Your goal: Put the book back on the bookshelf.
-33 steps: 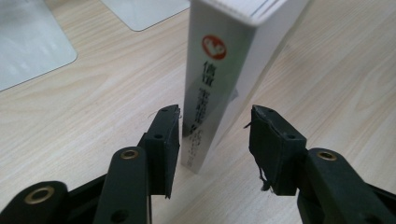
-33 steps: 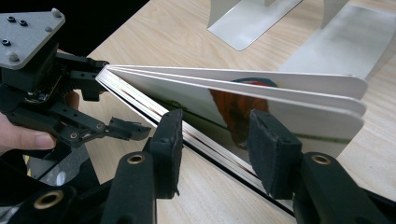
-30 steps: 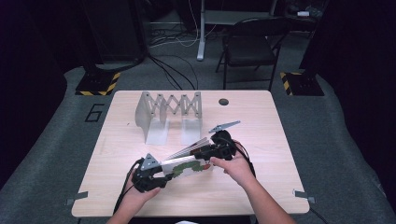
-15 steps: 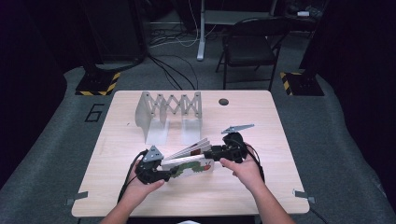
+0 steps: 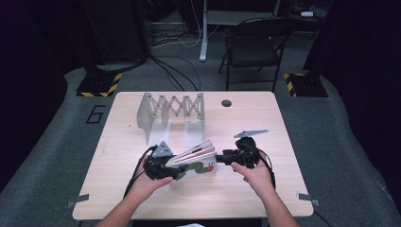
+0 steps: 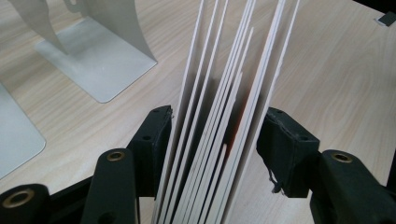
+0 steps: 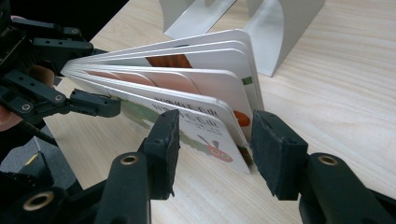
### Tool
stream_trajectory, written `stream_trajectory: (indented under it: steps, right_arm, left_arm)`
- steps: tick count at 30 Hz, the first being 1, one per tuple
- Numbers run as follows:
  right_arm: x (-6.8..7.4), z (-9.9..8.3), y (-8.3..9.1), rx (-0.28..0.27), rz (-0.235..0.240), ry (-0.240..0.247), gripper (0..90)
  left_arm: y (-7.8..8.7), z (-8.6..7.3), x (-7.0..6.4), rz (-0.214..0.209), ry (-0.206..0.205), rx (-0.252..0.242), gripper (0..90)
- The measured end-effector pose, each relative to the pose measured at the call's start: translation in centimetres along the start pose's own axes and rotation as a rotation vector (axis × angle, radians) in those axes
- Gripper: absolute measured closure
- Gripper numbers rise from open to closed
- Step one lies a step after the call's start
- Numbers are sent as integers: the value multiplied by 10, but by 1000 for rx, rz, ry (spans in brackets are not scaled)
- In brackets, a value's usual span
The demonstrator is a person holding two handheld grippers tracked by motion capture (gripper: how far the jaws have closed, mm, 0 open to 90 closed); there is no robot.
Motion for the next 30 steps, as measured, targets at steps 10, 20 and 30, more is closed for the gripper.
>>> stream_trajectory:
  steps: [10,20,30]
  right_arm:
    - [-7,-3,3,-7,-14,-15,520]
    - [-12,-3,3,-10,-22,-22,519]
    - [-16,-4,2,-8,-31,-33,520]
  left_arm:
    - [-9,6,-4,-21,-33,39,495]
    - [-12,8,-4,-17,-61,54,571]
    - [-16,10,-9,-40,-89,81,659]
Point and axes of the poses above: each handheld gripper's, and its own axes: y roughly backward along the jaws, z roughly out of its top, x roughly to its left, the point moved 6 cm from there along -y, roughly forward along the jaws, and after that the axes turned 11 degrees about -x, right-handed, at the moved point
